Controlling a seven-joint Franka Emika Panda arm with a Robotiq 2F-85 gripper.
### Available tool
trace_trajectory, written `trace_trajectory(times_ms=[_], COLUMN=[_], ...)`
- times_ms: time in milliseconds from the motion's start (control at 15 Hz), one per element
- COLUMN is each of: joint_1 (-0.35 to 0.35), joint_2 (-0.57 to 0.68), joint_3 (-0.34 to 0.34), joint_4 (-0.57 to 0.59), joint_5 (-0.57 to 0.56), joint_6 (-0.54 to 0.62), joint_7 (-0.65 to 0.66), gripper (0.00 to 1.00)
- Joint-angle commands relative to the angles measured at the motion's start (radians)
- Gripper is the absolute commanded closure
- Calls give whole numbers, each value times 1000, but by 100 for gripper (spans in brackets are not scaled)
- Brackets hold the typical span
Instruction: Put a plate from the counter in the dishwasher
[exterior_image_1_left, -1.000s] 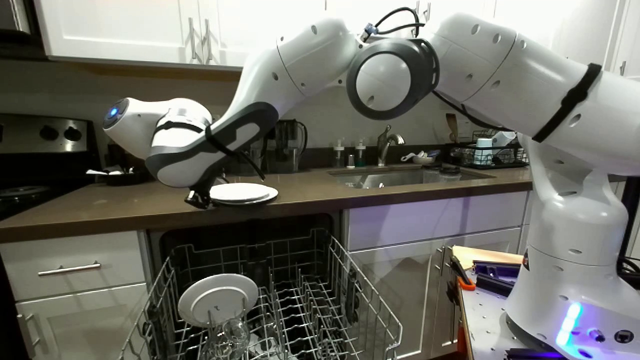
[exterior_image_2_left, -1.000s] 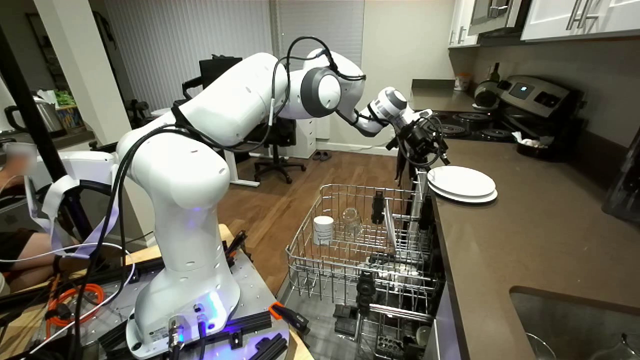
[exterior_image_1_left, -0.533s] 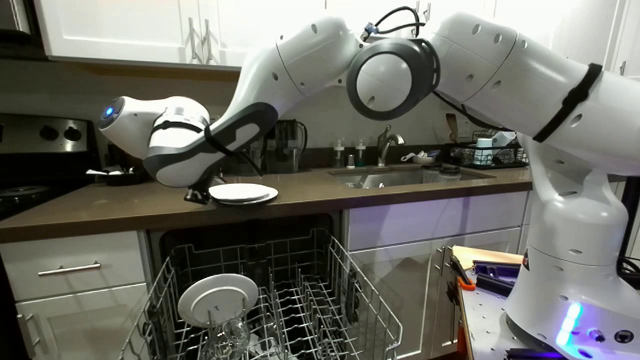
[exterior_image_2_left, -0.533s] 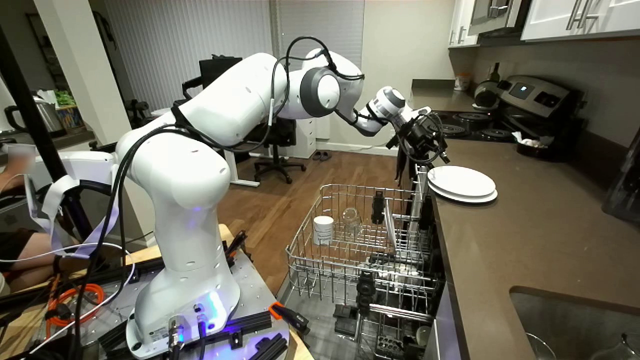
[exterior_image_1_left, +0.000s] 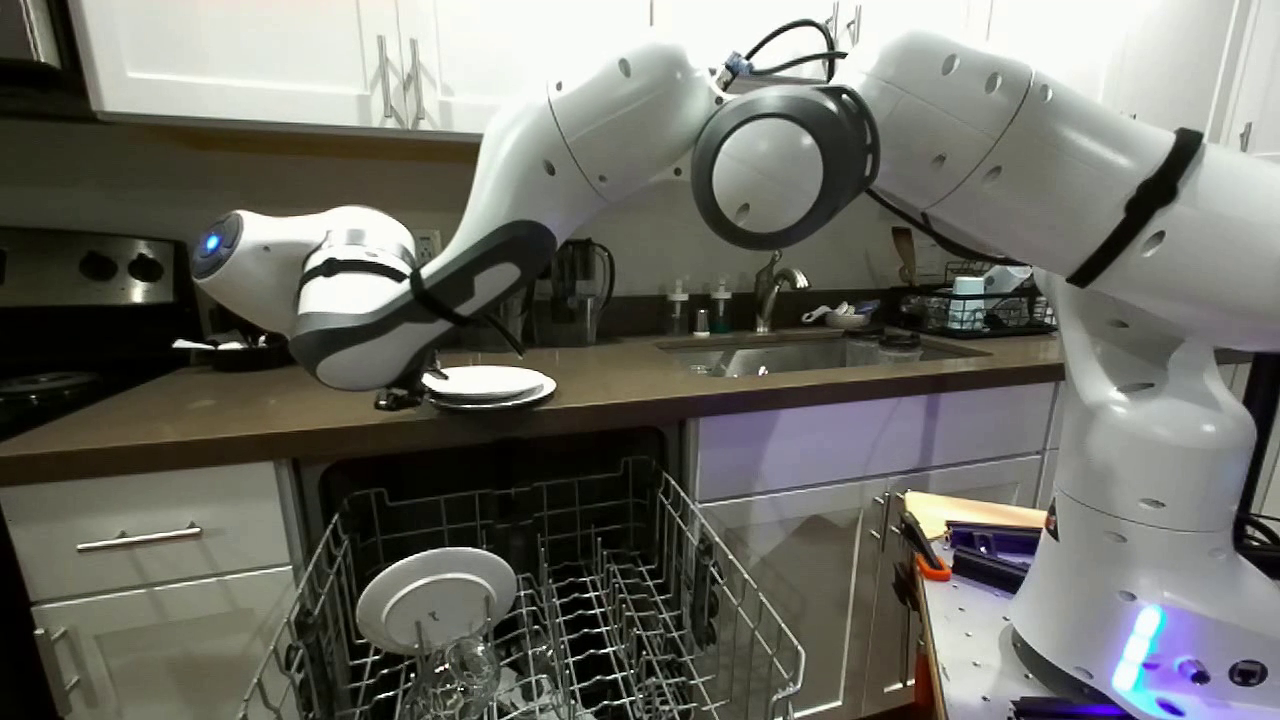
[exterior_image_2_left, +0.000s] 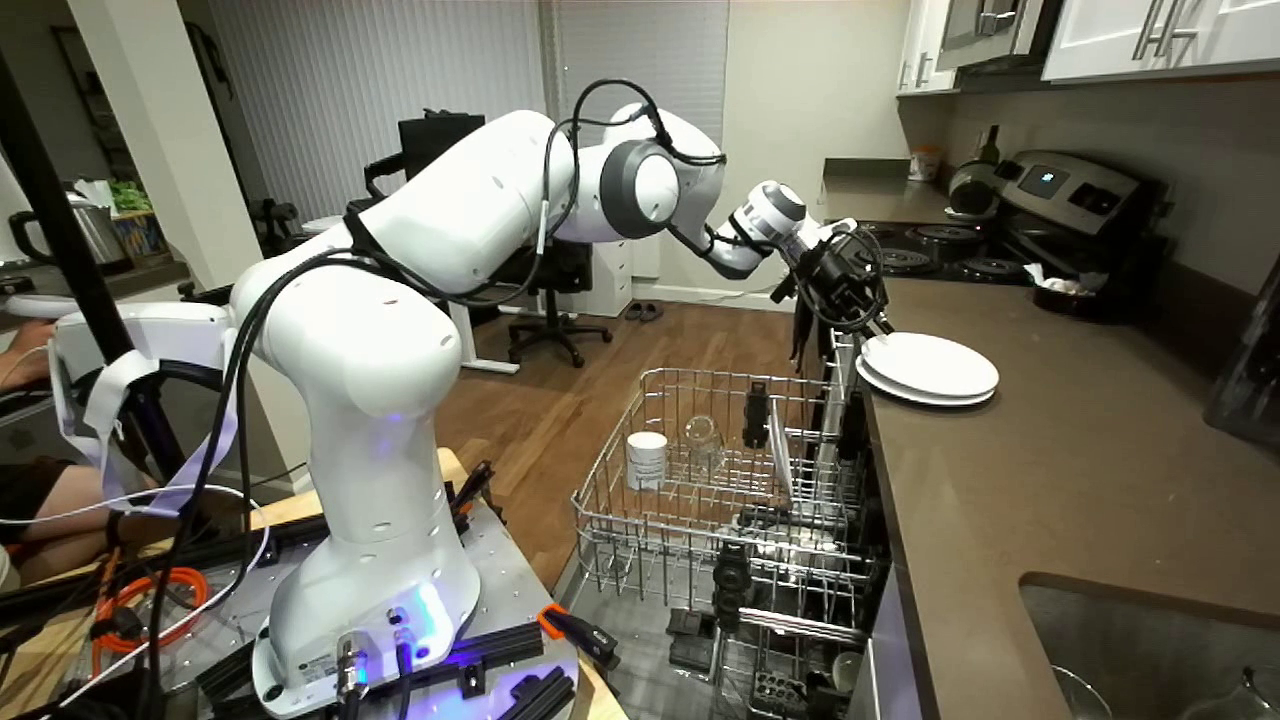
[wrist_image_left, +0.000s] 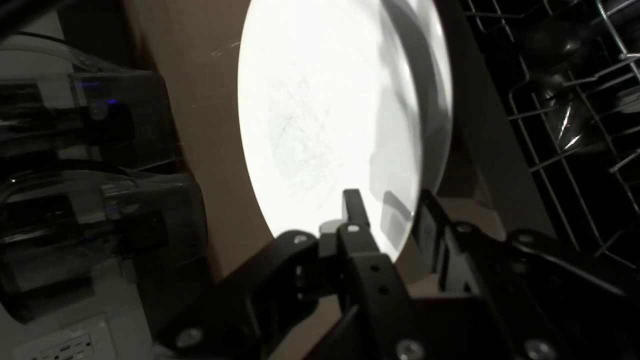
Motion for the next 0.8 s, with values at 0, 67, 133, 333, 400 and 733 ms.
trace_trajectory(times_ms=[0, 67, 133, 333, 400, 733], joint_1=[3, 2, 3, 5, 7, 12], joint_2=[30, 32, 29, 30, 37, 43], joint_3=[-8, -7, -13, -14, -12, -15], joint_4=[46, 46, 40, 41, 50, 53], joint_5=[-22, -22, -22, -26, -33, -66], joint_6=[-27, -27, -20, -21, -35, -54], joint_7=[-35, -36, -36, -34, -33, -31], gripper=[64, 62, 61, 91, 93, 93])
